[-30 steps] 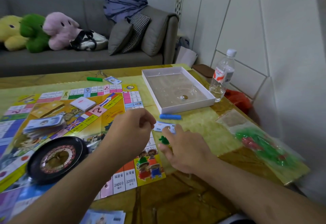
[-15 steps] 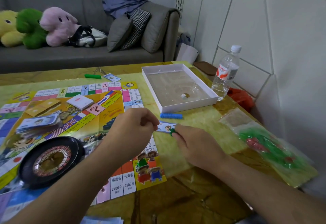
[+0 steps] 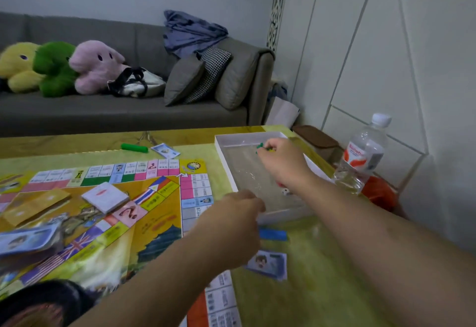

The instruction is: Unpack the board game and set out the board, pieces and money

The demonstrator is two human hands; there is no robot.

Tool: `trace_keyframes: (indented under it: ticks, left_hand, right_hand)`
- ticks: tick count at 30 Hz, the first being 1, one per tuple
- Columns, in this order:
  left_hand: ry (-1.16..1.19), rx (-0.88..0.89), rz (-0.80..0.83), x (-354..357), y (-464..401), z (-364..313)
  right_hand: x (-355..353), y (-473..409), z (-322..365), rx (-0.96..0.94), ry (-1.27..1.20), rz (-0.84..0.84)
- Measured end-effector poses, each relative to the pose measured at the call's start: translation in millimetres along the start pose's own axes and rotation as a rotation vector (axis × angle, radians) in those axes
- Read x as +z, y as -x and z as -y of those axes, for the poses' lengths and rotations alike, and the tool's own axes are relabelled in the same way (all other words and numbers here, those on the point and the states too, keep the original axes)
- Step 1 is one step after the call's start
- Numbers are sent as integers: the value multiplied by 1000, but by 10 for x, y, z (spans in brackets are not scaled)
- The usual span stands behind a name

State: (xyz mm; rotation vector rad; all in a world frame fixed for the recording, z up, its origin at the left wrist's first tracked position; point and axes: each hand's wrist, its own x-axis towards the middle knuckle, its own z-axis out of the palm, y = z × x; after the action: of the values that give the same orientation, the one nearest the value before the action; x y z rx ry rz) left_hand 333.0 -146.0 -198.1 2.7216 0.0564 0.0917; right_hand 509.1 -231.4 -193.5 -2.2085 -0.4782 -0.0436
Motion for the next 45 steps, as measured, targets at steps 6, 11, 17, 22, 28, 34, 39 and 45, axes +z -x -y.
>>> trace_keyframes:
  ticks: [6,11,17,22,28,34,39,45]
  left_hand:
    - [-99,66,55,88,-315,197]
    - [-89,96,39,130,-361,277]
    - [-99,126,30,132,-323,310]
    - [-98,89,49,137,-301,281]
    - [-73,40,96,104,-264,219]
    - [-79,34,96,89,-247,169]
    - [-63,21,99,94,-264,169]
    - [-47,33,101,96,-254,206]
  right_hand:
    - [570,-908,66,-38,285,57]
    - [881,-1216,-24,-66,423,75]
    - [687,-1051,-43,-182,537,75]
    - [78,-618,-285,-144,306,-84]
    - [-493,-71,-574,-57,603,336]
    - [-427,-12,-584,-79,571,404]
    - [-352,-98,-662,-32,536,334]
    - [-318,-95,-810,-25,407,211]
